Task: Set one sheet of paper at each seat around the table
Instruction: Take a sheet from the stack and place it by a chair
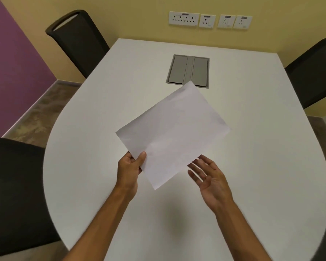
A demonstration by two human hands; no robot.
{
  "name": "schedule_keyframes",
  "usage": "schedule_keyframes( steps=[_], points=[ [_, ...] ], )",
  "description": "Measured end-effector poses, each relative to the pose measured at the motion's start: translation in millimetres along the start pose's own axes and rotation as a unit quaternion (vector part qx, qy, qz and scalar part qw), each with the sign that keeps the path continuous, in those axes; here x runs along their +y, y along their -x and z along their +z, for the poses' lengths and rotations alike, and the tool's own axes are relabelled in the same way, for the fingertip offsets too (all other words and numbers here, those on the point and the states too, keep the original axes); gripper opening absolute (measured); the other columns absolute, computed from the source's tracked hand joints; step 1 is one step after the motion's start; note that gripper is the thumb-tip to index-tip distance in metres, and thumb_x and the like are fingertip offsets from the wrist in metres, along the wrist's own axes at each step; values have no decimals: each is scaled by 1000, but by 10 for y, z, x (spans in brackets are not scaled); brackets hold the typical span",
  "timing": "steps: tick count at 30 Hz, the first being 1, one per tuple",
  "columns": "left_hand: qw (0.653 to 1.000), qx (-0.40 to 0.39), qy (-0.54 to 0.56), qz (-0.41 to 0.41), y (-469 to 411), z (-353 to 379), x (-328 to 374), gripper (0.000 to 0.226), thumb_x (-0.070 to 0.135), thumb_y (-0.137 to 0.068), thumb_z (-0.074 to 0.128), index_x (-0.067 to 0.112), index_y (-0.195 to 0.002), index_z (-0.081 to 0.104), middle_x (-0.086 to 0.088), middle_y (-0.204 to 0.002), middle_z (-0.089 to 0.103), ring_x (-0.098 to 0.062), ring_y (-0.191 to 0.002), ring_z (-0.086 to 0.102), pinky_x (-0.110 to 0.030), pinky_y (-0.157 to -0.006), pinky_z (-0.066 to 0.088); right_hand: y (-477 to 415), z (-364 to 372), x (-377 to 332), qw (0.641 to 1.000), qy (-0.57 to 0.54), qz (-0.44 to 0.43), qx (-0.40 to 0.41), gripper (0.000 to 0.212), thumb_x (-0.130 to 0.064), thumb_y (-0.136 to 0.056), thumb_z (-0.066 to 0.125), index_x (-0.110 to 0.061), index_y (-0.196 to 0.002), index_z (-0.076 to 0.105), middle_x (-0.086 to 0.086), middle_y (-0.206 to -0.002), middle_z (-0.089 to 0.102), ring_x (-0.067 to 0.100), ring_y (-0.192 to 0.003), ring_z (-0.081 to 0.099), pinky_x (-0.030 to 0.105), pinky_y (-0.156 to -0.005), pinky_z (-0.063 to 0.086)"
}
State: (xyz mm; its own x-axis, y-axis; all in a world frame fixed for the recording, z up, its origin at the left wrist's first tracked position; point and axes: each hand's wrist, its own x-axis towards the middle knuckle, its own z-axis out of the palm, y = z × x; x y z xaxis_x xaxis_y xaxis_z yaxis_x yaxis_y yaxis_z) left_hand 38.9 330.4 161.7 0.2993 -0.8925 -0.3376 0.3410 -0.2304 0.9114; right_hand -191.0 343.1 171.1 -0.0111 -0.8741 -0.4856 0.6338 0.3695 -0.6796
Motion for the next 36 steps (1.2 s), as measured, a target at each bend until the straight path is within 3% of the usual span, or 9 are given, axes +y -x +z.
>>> schedule_keyframes(
  steps=[5, 7, 11, 17, 21, 26, 27, 31, 36],
  points=[
    [999, -3, -42, -8, 295, -462, -2, 23, 13, -98, 62, 20, -120, 68, 4, -110, 79, -16, -98, 76, -25, -78, 61, 69, -139, -165, 1000, 4, -20, 8, 13, -20, -80, 73, -17, -90, 67, 2, -81, 71, 22, -79, 72, 40, -82, 59],
    [998, -3, -56, -9, 416, -658, -27, 26, 15, -98, 62, 19, -123, 67, 2, -113, 78, -18, -100, 75, -26, -79, 61, 75, -186, -168, 999, 32, -18, -1, 7, -21, -82, 74, -18, -84, 68, 1, -82, 73, 19, -76, 72, 36, -76, 61],
    [997, 17, -69, -14, 580, -1019, -71, 28, 16, -98, 64, 20, -125, 66, 2, -113, 78, -18, -100, 75, -23, -74, 60, 85, -219, -47, 989, 149, 6, -8, 21, -4, -83, 74, -9, -104, 74, 5, -95, 76, 21, -79, 72, 31, -69, 61],
    [989, 109, -99, -27, 513, -1505, -103, 14, 22, -90, 74, 12, -99, 71, 2, -91, 80, -18, -83, 77, -24, -67, 60, 23, -37, 345, 963, 268, 17, -12, 17, 3, -83, 73, 2, -100, 72, 18, -97, 74, 27, -74, 71, 29, -66, 62],
    [981, 148, -120, -46, 277, -1781, -101, 17, 24, -95, 69, 9, -87, 68, 2, -80, 76, -24, -80, 71, -38, -79, 57, -160, 175, 654, 955, 296, 24, -3, 16, -1, -89, 69, 1, -105, 70, 18, -96, 75, 30, -72, 73, 30, -65, 62],
    [971, 177, -146, -69, -114, -2168, -63, 8, 24, -100, 62, 18, -98, 65, -9, -109, 71, -28, -100, 67, -47, -92, 55, -470, 504, 1093, 956, 291, 30, 14, 17, 5, -87, 68, 2, -104, 70, 17, -86, 76, 29, -65, 71, 26, -63, 61],
    [970, 173, -154, -69, -199, -2260, -61, 11, 26, -98, 65, 21, -108, 63, -8, -118, 70, -25, -102, 67, -43, -90, 55, -547, 578, 1185, 957, 288, 33, 16, 17, 5, -87, 68, 2, -104, 70, 16, -86, 76, 29, -65, 71, 25, -62, 61],
    [951, 141, -265, -71, -540, -2624, -136, 92, 40, -84, 79, 24, -156, 24, -5, -157, 38, -27, -142, 42, -46, -113, 39, -890, 845, 1544, 954, 296, 43, 30, 18, 6, -88, 67, 1, -105, 68, 17, -90, 74, 26, -62, 72, 25, -59, 60],
    [861, 26, -508, 12, -882, -3015, -399, 113, 55, -83, 74, 25, -162, -1, 2, -171, -5, -20, -158, -2, -46, -127, 9, -1267, 1048, 1945, 941, 332, 47, 45, 20, 6, -88, 67, 0, -107, 68, 17, -95, 73, 27, -64, 72, 24, -57, 60]
  ],
)
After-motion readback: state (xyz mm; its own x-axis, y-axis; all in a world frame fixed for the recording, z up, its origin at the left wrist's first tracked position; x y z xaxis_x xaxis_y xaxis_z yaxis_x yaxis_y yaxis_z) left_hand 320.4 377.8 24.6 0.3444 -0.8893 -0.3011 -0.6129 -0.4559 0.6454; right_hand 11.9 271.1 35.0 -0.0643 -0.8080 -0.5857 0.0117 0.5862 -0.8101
